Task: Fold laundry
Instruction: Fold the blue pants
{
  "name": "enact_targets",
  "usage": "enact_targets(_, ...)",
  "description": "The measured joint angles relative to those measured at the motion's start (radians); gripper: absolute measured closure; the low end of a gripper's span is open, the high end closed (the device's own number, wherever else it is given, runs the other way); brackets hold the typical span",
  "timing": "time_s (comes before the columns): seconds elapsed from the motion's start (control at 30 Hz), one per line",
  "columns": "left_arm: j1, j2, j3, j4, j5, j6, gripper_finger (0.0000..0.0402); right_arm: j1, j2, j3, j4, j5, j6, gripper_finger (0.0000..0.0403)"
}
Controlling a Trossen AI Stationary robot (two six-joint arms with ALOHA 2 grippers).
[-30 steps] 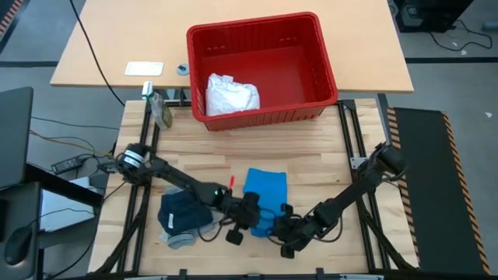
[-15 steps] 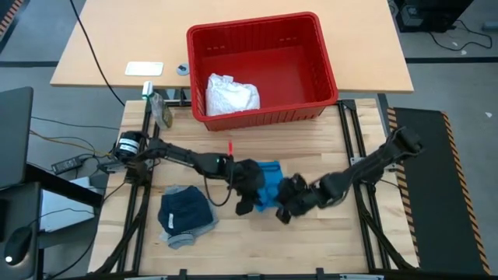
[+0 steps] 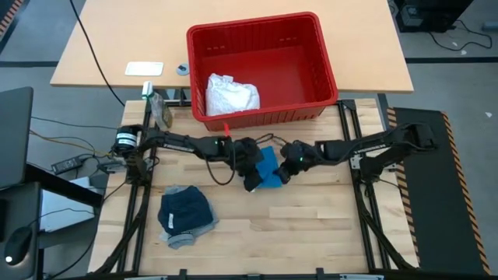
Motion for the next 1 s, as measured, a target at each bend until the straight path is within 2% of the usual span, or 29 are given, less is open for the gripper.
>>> enact_targets(0.17,0.026,-0.066,-0.001,-0.102,-0.056,0.057,0.0303,-0.038,-0.029,-0.042,-0.001,-0.122,-0.031,0.0388)
enact_targets(0.23,0.045,-0.092,0.000,-0.135,-0.103,0.109,0.0295,-0.033,-0.033,-0.054,-0.014,-0.163,-0.036,0.0388)
enact_targets(0.37,0.089,-0.093,-0.001,-0.153,-0.126,0.159,0.0289,-0.008,-0.049,-0.078,0.016,-0.252,-0.040,0.0388)
enact_targets(0.6,0.089,0.045,-0.003,-0.145,-0.208,0.273,0.0288,-0.061,-0.056,-0.082,0.087,-0.372,-0.093,0.0388)
enact_targets(0.83,0.083,0.134,-0.002,-0.116,-0.217,0.331,0.0295,-0.224,-0.037,-0.081,0.119,-0.354,-0.121,0.0388)
enact_targets(1.0,0.085,0.133,-0.001,-0.097,-0.211,0.406,0.0311,-0.353,0.047,-0.080,0.184,-0.331,-0.122,0.0388)
